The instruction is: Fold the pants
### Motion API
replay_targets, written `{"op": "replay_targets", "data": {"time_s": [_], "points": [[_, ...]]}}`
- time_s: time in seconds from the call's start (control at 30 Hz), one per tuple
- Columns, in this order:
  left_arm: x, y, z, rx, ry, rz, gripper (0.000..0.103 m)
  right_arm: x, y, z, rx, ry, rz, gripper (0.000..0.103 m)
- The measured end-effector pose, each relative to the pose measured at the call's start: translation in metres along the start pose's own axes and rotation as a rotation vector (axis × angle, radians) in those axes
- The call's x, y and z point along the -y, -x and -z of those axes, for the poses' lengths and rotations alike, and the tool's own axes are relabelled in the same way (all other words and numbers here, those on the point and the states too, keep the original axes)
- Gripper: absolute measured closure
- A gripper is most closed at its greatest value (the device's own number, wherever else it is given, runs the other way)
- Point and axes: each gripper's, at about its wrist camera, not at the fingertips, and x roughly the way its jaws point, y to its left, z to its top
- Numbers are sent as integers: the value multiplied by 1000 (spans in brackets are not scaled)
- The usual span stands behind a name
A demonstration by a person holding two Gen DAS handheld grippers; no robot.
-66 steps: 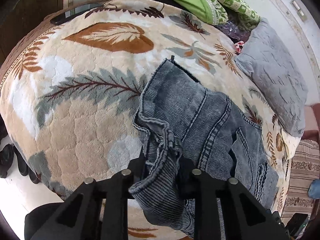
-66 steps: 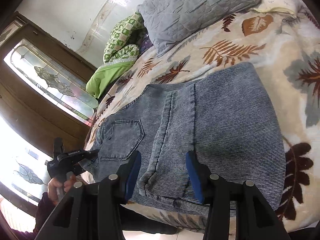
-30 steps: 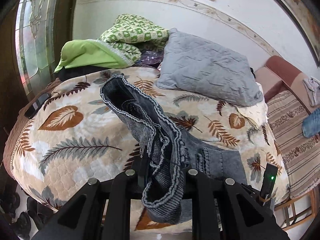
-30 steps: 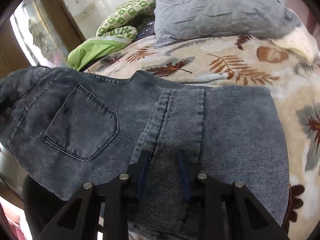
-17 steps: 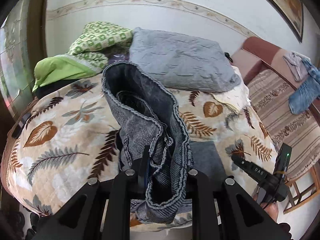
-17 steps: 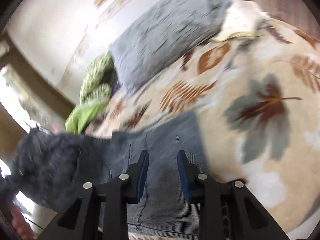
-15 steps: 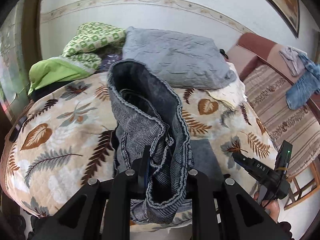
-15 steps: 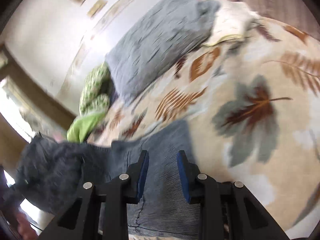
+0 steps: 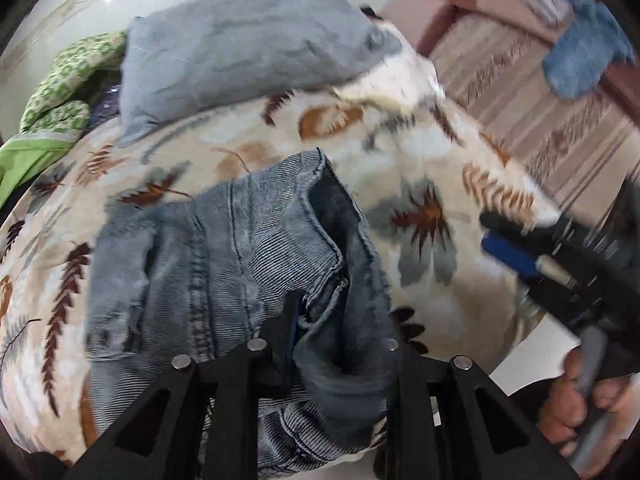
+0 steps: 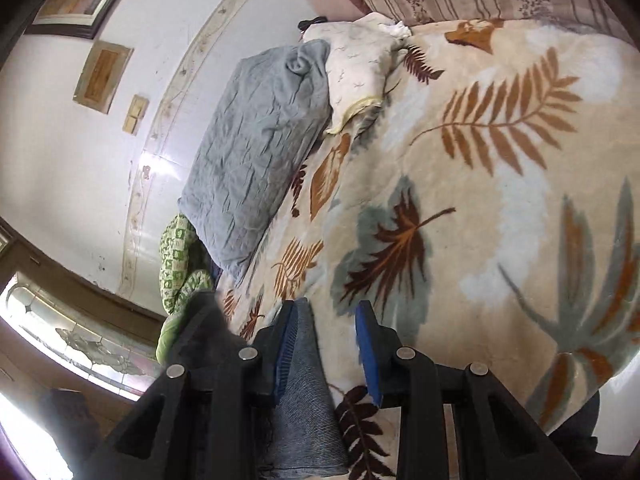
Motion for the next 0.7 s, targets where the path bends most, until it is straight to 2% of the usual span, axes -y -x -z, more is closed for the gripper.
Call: {"op": "replay_targets", "data": {"time_s": [0.07,0.1,0.2,0.23,0.33,0.37,0.5,0.63,0.7], "points": [[18,-19,9,-40,-60,-19,70,2,0,-1,-4,12,15,71],[24,-18,11,-30,-86,-31,66,1,-1,0,-6,22,23,71],[26,10,10,45,-126,71,57,-2,-3,0,-3,43,42,70],[25,24,8,75,-146,87,56,-1,-3,-1,-2,41,45,70],[7,72,3,199,-163,114,40,2,-6,-1,-1,25,50,70],[1,81,1,227,-156,98,35,2,-7,0,-3,24,51,70],[-47,99,0,248,-93,-28,33,-12,-13,6,-19,78,55,70],[-100,93,15,204,-13,-210,34,-38,-23,20,-43,176,14,70],[-126,88,25,172,31,-267,34,-55,-30,30,-70,229,-38,70]]}}
